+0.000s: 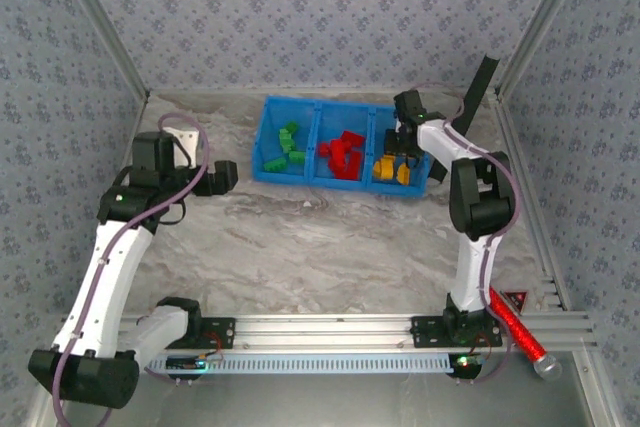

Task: Sort the legos into containers by color
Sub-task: Place the lego in the container, then reset both arms

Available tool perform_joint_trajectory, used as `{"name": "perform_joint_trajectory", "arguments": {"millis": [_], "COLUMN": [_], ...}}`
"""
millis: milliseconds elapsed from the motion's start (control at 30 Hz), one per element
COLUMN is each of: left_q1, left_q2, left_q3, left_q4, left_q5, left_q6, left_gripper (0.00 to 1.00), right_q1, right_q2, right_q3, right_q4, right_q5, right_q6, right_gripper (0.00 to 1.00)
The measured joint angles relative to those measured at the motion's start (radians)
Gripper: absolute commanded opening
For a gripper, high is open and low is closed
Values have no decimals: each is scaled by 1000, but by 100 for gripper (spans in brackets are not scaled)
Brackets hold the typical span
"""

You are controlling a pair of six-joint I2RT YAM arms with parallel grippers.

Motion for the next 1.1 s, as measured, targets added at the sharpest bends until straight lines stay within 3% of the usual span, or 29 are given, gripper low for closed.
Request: {"name": "perform_joint_trajectory", "arguments": {"millis": [233, 467, 567, 633, 767, 867, 1100], "left_q1": [0, 0, 0, 0, 0, 0, 6], "left_q2": [63, 74, 69, 63, 63, 61, 36], "left_q3": [23, 35, 8, -39, -122, -189, -397], "left_q4": [-21, -20, 32, 85, 174, 266, 525], "left_q5": [0, 1, 1, 1, -17, -108, -262], "left_q6": [7, 8, -3, -8, -11, 11, 89], "left_gripper": [99, 99, 99, 99, 99, 99, 99], "right_q1": [44, 46, 47, 50, 74, 117, 171], "right_q2": [0, -19, -76, -138, -281, -397, -722], "right_q3": [27, 23, 8, -10, -65, -134, -491], "right_q4": [-32, -44, -51, -49, -37, -9, 70], "right_q5": [73, 101, 101, 101, 102, 130, 285], "right_q6": [-20, -33, -40, -56, -110, -144, -117], "right_gripper": [63, 70, 82, 100, 100, 100, 100]}}
